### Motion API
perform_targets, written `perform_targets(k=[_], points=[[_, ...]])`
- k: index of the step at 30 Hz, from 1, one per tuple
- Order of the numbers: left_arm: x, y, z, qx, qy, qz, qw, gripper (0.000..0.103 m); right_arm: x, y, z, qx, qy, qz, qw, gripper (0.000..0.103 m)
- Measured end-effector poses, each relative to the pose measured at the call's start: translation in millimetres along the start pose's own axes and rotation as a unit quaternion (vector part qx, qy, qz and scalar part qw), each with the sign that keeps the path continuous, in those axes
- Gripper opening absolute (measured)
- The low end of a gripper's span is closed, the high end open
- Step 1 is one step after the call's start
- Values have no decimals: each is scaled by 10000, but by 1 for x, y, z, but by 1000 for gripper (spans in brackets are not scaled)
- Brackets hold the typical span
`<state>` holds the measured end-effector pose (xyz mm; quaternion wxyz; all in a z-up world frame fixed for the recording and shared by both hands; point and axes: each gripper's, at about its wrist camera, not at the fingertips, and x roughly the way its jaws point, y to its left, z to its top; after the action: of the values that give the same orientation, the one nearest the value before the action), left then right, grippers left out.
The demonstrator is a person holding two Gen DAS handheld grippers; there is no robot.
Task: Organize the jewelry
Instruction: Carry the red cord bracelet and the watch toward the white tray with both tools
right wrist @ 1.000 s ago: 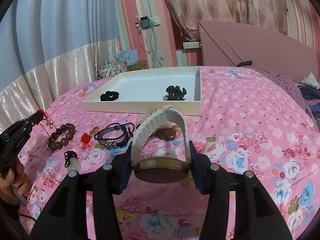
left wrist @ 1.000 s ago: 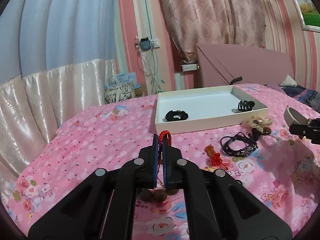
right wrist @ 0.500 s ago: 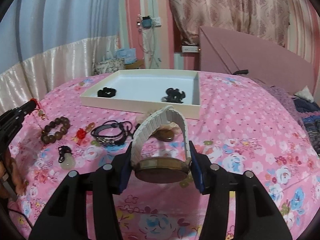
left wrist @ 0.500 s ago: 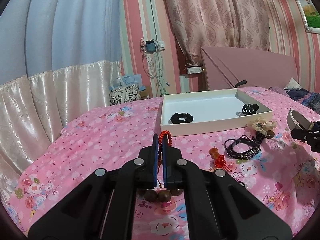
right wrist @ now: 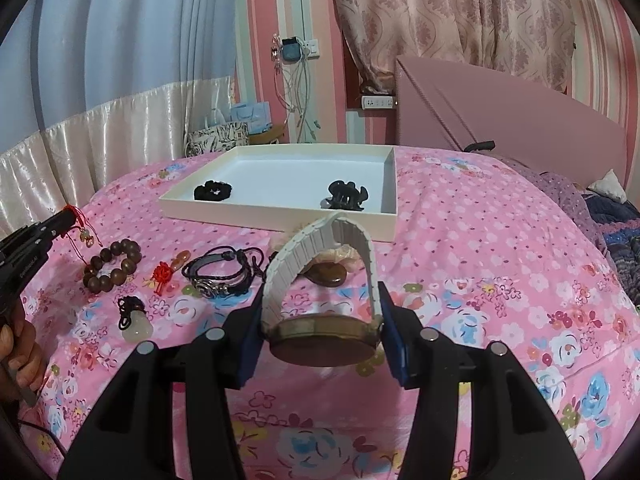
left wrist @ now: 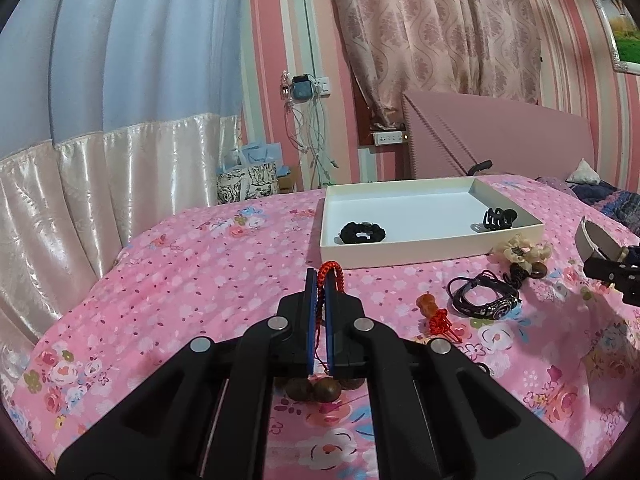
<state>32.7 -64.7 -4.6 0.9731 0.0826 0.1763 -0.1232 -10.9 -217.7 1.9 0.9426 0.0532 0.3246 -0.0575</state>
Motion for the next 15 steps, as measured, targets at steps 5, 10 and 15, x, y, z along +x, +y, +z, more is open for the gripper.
perform_targets(k=[5, 10, 15], points=[[0, 3, 0, -86, 7, 2, 10000, 1, -2, 2, 0, -23, -21, -25, 10000, 51], [6, -6, 4, 237, 177, -42, 9996, 1, -1, -3, 1, 101, 4, 42, 9999, 51], [0, -13, 32, 295, 83, -46, 9995, 1, 8, -7, 7, 134, 210, 167, 9996, 51]])
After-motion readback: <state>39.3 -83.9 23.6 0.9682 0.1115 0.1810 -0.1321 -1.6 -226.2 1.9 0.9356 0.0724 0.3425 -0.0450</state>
